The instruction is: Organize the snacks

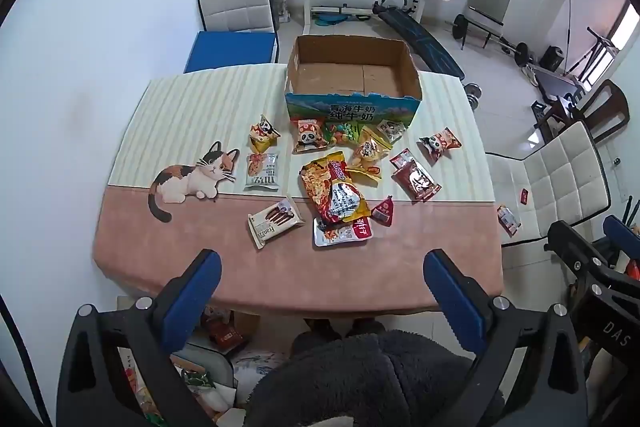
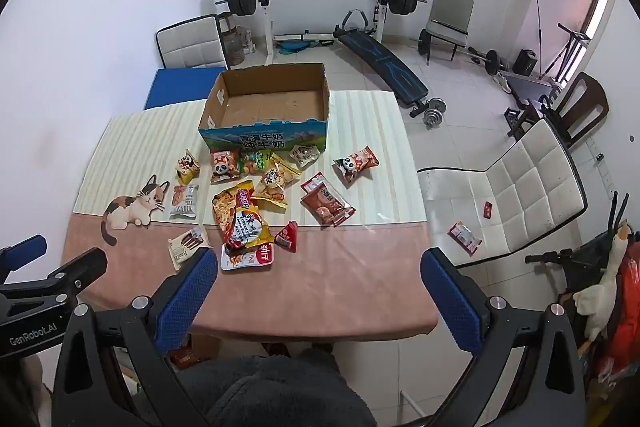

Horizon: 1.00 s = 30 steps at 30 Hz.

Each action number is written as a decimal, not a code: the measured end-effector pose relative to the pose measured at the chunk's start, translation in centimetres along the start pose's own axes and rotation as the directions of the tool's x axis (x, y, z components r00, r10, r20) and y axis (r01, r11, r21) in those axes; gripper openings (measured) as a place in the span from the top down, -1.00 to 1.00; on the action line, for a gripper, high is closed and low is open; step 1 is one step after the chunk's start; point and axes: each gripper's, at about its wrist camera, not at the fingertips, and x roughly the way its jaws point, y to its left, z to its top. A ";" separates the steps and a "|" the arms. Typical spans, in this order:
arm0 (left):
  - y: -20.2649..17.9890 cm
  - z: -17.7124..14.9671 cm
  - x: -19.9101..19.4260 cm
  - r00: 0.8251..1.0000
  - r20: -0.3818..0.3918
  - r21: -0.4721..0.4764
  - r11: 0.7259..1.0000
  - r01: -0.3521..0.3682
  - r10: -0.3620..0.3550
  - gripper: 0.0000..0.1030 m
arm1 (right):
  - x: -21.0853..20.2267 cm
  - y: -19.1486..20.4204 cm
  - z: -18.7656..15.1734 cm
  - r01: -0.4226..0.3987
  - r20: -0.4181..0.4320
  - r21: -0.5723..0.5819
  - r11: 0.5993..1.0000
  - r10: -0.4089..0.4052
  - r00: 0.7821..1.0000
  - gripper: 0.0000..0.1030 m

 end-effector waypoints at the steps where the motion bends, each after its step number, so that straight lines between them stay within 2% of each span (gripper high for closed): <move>1: 0.0 0.0 0.0 1.000 0.002 0.001 1.000 0.000 0.000 -1.00 | 0.0 0.0 0.0 0.000 0.000 0.000 1.000 0.000 1.000 -1.00; 12: -0.1 -0.2 0.3 1.000 -0.006 0.001 1.000 -0.004 0.004 -1.00 | 0.3 -0.1 -0.6 -0.011 -0.005 0.008 1.000 0.011 1.000 -1.00; 30: -0.3 0.5 0.1 1.000 -0.001 0.000 1.000 0.001 -0.001 -1.00 | 0.2 0.1 0.6 -0.012 0.000 0.013 1.000 0.012 1.000 -1.00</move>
